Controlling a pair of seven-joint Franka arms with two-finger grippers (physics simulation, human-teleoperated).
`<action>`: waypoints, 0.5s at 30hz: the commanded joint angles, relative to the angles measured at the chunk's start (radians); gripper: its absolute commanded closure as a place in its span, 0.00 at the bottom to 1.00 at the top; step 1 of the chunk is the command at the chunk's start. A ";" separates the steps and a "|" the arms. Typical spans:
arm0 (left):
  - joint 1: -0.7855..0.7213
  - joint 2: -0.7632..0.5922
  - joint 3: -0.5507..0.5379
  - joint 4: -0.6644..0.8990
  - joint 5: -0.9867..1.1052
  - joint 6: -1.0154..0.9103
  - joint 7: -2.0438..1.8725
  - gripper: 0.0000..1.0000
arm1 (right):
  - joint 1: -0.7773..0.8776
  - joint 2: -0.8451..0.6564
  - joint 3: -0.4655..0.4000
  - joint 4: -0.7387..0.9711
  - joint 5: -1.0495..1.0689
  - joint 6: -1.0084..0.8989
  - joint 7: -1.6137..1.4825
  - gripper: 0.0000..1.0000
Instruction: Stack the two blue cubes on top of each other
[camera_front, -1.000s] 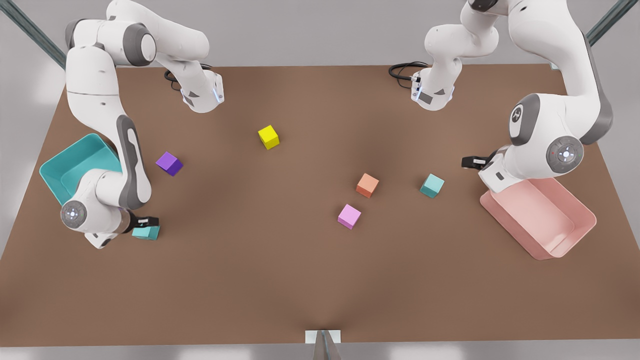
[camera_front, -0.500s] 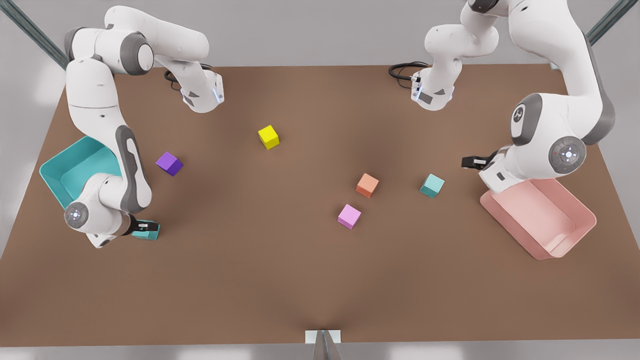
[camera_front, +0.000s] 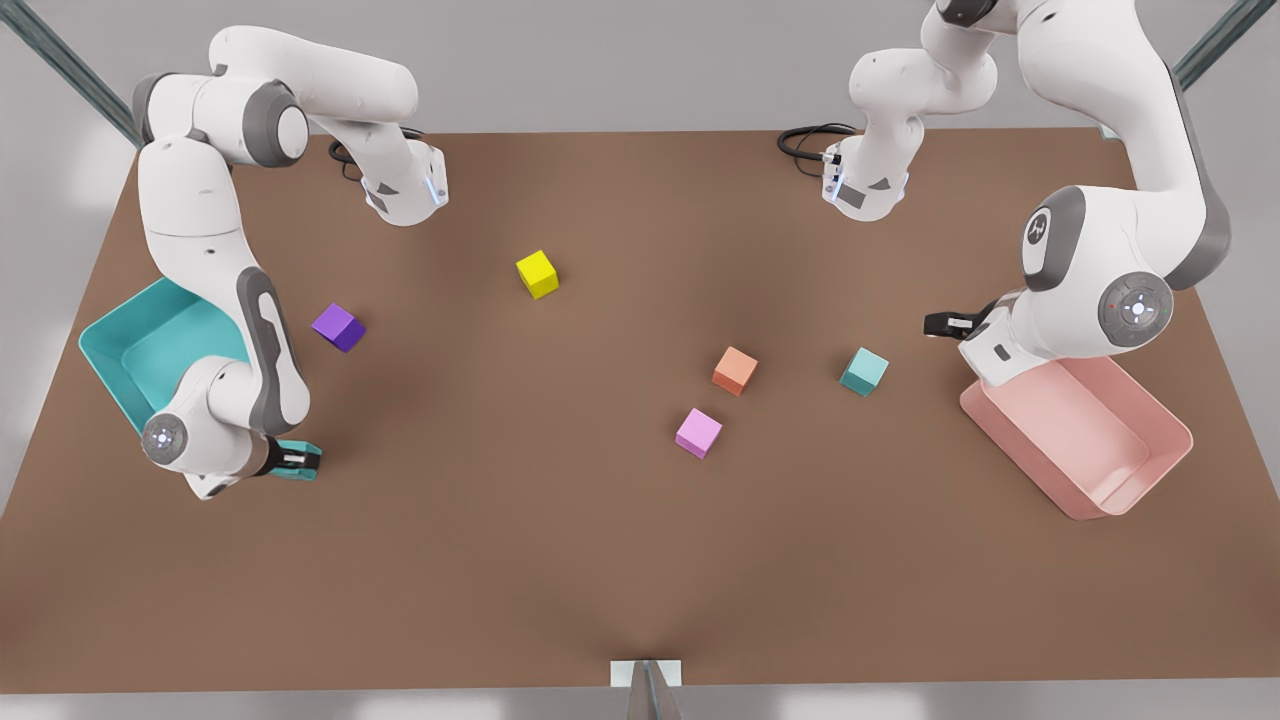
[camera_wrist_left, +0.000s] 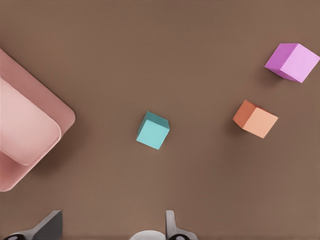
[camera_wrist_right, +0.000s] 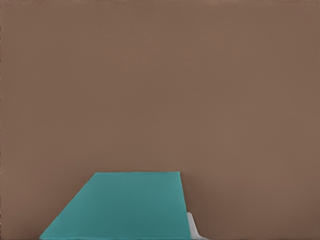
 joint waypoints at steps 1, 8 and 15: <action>0.000 -0.001 0.000 0.001 0.001 0.000 0.000 0.00 | 0.001 -0.009 0.003 0.003 -0.006 -0.003 0.019 0.46; -0.024 0.002 -0.003 0.005 -0.002 0.003 -0.006 0.00 | 0.278 -0.230 0.135 0.001 -0.006 -0.236 0.508 0.46; -0.072 0.104 -0.018 -0.069 -0.016 0.229 0.002 0.00 | 0.728 0.020 0.127 0.308 -0.039 -0.193 1.174 0.46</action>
